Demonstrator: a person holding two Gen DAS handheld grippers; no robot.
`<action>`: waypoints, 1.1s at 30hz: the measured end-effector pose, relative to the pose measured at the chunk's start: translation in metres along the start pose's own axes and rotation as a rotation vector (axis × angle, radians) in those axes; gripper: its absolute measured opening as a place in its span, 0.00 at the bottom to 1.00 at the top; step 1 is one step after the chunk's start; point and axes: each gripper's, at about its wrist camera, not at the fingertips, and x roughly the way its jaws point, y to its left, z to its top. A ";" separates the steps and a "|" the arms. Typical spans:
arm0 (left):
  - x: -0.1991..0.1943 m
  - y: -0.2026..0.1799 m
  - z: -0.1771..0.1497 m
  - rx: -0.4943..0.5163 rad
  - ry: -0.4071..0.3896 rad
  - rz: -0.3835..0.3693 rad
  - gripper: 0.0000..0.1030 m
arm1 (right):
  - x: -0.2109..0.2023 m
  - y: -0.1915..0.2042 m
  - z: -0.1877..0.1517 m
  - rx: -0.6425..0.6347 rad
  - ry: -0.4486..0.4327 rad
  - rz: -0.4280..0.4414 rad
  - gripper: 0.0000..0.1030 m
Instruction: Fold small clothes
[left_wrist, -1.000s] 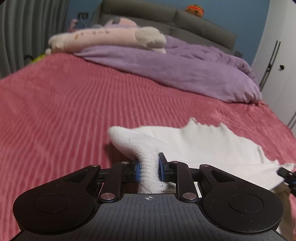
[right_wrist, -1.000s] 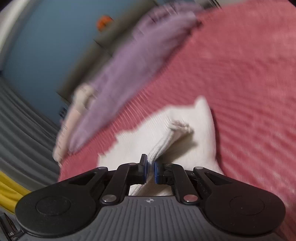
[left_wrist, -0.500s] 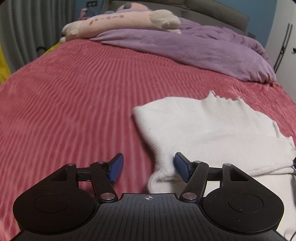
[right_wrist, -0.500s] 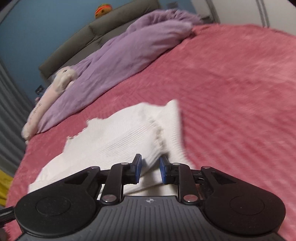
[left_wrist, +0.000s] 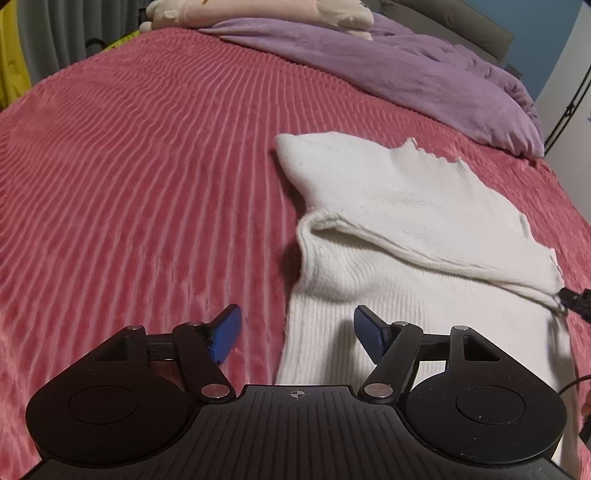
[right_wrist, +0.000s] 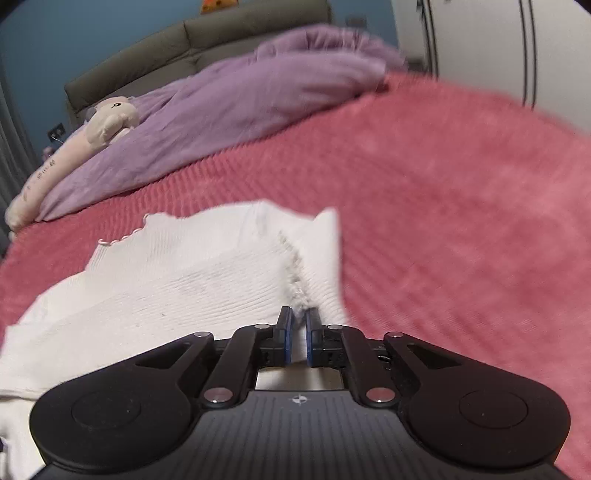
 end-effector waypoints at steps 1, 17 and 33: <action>-0.002 -0.002 -0.001 0.006 -0.001 -0.003 0.72 | -0.008 0.000 -0.002 -0.010 -0.007 0.000 0.13; -0.018 -0.008 -0.012 0.005 -0.028 -0.018 0.79 | -0.069 0.000 -0.043 -0.152 0.034 0.131 0.38; -0.016 0.004 -0.030 0.036 0.012 -0.101 0.86 | -0.084 -0.034 -0.064 -0.086 0.133 0.202 0.57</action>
